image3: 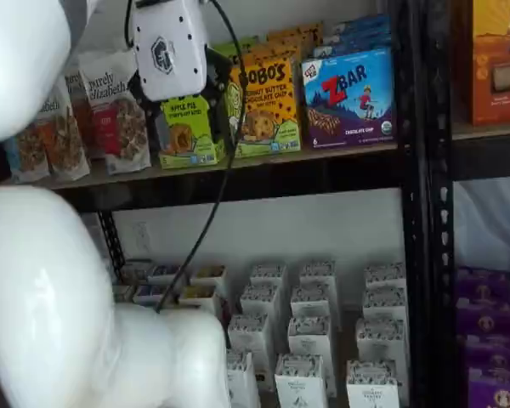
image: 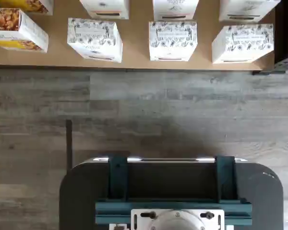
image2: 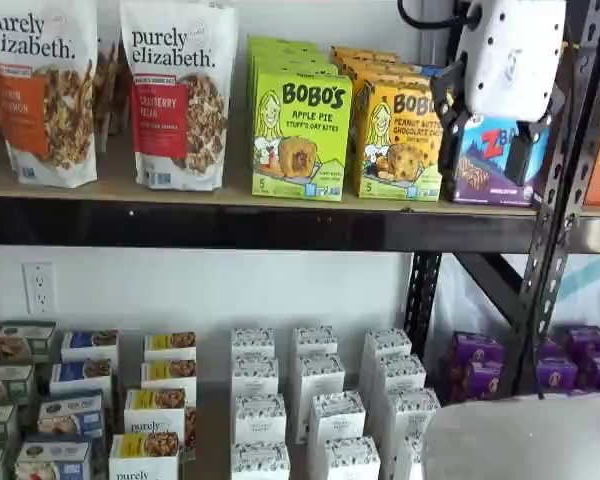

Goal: Pick the green box on the top shelf, the fourth from the left

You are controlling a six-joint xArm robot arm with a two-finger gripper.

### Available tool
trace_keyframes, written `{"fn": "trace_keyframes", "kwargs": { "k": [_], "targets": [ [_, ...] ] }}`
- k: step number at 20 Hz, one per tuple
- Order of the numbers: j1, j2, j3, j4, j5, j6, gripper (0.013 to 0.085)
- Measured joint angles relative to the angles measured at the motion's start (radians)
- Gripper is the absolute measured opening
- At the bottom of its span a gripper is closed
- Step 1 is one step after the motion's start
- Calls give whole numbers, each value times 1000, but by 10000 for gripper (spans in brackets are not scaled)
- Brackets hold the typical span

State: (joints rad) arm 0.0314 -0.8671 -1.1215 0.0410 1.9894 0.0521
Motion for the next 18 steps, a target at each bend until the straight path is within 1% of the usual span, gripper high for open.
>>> {"fn": "trace_keyframes", "kwargs": {
  "k": [1,2,3,4,10,13,18],
  "targets": [
    [-13,-3,4,14,-5,-8,850],
    [-77,-22,22,81,-29,-44,850],
    [-110,-31,30,118,-42,-63,850],
    [-119,-34,32,132,-47,-70,850],
    [-109,-38,38,131,-58,-64,850],
    [-93,-41,42,124,-74,-53,850],
    [-57,-30,43,127,-111,-22,850]
  ]
}}
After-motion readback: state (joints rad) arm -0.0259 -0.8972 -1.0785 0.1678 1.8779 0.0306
